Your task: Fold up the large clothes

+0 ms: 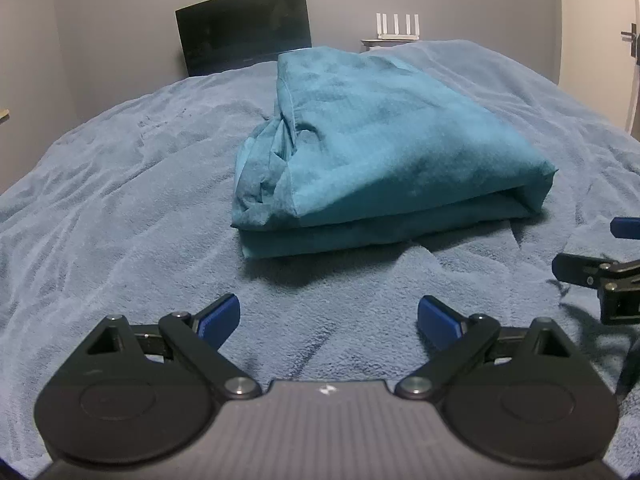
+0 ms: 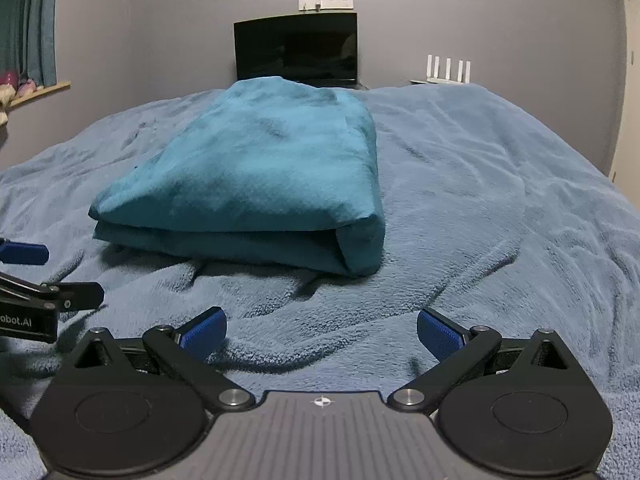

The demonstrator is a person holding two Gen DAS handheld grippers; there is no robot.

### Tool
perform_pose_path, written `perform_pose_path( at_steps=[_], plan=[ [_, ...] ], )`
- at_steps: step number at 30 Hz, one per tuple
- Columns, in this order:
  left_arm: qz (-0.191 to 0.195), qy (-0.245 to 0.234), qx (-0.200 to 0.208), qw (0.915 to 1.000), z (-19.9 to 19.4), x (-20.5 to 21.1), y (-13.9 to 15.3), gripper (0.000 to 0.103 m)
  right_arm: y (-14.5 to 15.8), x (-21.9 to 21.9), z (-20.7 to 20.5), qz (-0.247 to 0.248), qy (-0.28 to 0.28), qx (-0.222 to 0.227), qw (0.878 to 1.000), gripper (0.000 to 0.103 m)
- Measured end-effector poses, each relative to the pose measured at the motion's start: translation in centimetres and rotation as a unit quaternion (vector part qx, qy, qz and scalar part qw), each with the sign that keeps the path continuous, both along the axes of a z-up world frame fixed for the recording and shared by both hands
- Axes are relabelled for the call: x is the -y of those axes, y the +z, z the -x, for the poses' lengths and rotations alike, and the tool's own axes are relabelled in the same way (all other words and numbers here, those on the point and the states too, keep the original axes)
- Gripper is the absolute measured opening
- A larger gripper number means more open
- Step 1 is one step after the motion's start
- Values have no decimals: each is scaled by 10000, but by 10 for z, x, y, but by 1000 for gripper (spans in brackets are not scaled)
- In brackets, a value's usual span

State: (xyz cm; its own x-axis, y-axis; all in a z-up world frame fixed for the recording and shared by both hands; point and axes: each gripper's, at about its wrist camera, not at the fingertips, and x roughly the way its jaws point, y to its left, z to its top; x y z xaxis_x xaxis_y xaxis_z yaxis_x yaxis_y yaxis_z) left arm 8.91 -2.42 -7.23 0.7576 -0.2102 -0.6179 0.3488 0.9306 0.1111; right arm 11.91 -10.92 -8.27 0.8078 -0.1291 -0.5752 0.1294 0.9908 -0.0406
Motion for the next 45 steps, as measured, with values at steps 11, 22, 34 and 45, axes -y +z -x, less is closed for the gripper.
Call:
perform_pose_path(
  at_steps=[11, 22, 34, 45],
  plan=[
    [-7, -17, -110, 9999, -5, 0, -3, 96, -1, -1, -3, 26, 13, -42, 10000, 103],
    [-37, -23, -121, 9999, -7, 3, -4, 96, -1, -2, -3, 37, 12, -46, 10000, 103],
    [-35, -18, -145, 9999, -7, 4, -5, 96, -2, -3, -3, 39, 6, -50, 10000, 103],
    [-33, -30, -151, 9999, -8, 4, -6, 96, -2, -3, -3, 48, 9, -52, 10000, 103]
  ],
)
